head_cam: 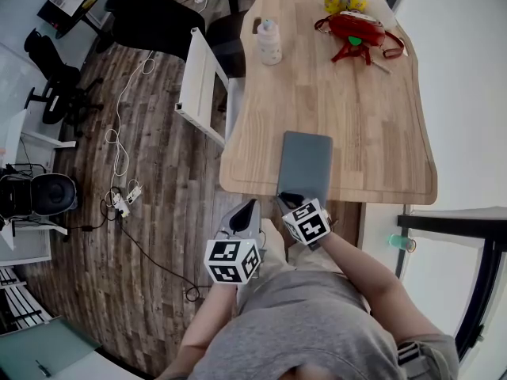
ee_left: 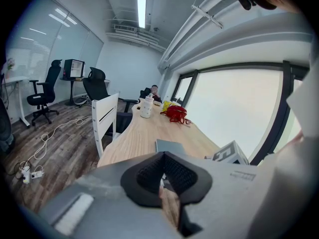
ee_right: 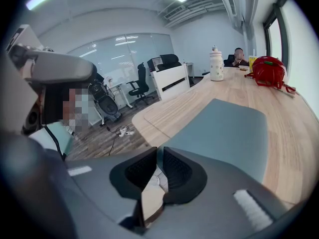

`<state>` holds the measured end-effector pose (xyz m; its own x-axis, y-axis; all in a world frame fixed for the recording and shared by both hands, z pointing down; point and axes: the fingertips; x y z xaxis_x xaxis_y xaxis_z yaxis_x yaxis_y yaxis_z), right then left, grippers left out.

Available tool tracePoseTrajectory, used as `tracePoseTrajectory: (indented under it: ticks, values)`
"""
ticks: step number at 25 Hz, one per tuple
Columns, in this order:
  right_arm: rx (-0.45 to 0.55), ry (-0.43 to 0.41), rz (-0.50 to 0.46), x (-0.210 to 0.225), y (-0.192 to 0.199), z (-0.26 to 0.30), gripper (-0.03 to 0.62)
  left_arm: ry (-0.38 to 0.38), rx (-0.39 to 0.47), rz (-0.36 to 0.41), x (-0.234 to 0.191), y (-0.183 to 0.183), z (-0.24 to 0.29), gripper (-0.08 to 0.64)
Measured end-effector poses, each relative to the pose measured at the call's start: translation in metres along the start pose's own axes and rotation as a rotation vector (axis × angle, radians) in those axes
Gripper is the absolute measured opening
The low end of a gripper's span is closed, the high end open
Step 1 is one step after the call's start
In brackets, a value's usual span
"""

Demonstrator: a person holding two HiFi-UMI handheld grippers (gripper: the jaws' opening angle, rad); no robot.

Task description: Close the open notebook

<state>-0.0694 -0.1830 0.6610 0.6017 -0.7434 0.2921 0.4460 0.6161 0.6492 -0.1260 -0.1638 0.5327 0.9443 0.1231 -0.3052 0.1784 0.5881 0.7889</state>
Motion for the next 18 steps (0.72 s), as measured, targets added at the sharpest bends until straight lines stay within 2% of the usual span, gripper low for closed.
tracePoseTrajectory:
  ticks: [4, 8, 14, 18]
  values:
    - [0.001, -0.017, 0.006, -0.002, 0.000, 0.000, 0.051, 0.004, 0.005, 0.003, 0.005, -0.001, 0.000, 0.003]
    - [0.005, -0.059, 0.035, -0.006, 0.000, -0.004, 0.111, -0.002, 0.013, 0.002, 0.008, 0.000, -0.004, 0.003]
    - [0.073, -0.033, 0.067, 0.008, -0.007, -0.030, 0.129, -0.015, 0.018, -0.001, 0.016, 0.005, -0.011, 0.003]
    - [0.127, 0.003, 0.038, 0.018, -0.011, -0.058, 0.124, -0.017, 0.025, -0.001, 0.026, 0.008, -0.012, 0.003]
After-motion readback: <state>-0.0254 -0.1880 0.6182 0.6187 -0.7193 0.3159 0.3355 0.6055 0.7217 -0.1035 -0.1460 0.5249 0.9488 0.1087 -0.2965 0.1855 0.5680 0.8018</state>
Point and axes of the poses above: the fingertips, and each gripper's own axes: z forward along the fingers, x to its right, y out of its underside, and after that the axes turned 4 degrees about -y, right-handed
